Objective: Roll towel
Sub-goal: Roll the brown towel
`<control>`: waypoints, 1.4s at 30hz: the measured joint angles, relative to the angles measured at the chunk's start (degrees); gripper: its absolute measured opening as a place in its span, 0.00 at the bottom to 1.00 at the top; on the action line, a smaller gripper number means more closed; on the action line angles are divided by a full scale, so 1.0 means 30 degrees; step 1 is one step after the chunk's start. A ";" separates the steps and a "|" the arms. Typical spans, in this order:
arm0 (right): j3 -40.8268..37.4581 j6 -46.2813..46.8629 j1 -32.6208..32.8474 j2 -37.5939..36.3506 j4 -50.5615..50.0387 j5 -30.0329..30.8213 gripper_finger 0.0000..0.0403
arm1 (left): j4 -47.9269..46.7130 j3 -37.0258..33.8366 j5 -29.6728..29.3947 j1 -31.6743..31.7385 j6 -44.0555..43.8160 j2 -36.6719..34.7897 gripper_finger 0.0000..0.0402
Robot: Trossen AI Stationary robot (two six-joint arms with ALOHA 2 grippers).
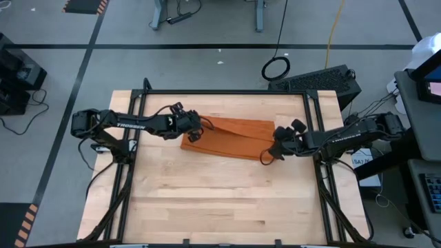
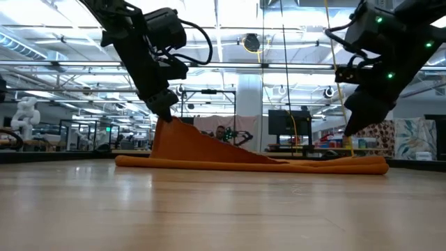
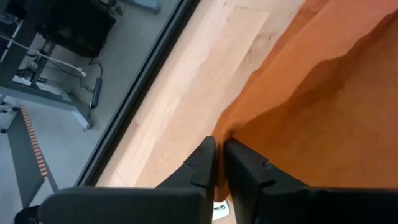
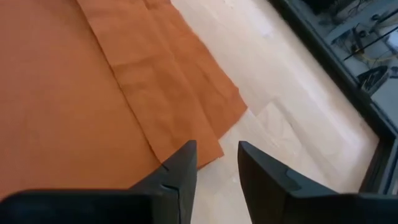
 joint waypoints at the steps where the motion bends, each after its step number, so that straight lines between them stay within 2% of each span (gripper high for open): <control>1: 0.0000 -0.0382 -0.0322 0.0000 -0.0004 -0.0437 0.26 | 0.0006 0.0000 0.0039 0.0000 0.0000 0.0000 0.13; 6: 0.0000 -0.2884 -0.1781 0.0000 -0.0017 -0.3825 0.24 | -0.0100 0.0000 0.0271 -0.0020 0.0000 0.0000 0.19; 10: 0.0000 -0.4487 -0.2283 0.0000 -0.0001 -0.5207 0.26 | -0.0271 0.0000 0.0862 -0.0015 -0.0007 0.0000 0.20; 15: -0.0005 -0.5656 -0.2394 0.0000 0.0694 -0.5021 0.38 | -0.0455 -0.0007 0.1183 -0.0015 -0.0015 0.0000 0.20; 18: -0.0773 -0.6983 -0.2434 -0.0007 0.2692 -0.5056 0.45 | -0.0496 -0.0007 0.1247 -0.0015 -0.0015 0.0000 0.20; 23: -0.2081 -0.8110 -0.2441 -0.0009 0.4156 -0.5155 0.49 | -0.0944 -0.0007 0.2330 -0.0062 -0.0029 0.0007 0.20; 28: -0.2040 -0.8562 -0.2489 0.0027 0.4270 -0.4875 0.47 | -0.1356 -0.0400 0.3352 -0.0168 0.0513 0.0007 0.20; 32: -0.2040 -0.8869 -0.2536 0.0664 0.4490 -0.5079 0.44 | -0.0076 -0.1690 0.3618 0.0035 0.1449 0.0007 0.20; 36: -0.1932 -0.8833 -0.2536 0.1729 0.4515 -0.4459 0.39 | 0.1227 -0.2737 0.3711 0.0247 0.1509 0.0015 0.20; 42: -0.1338 -0.8392 -0.2824 0.3418 0.4493 -0.1026 0.28 | 0.1288 -0.2936 0.3704 0.0509 0.1494 0.0015 0.20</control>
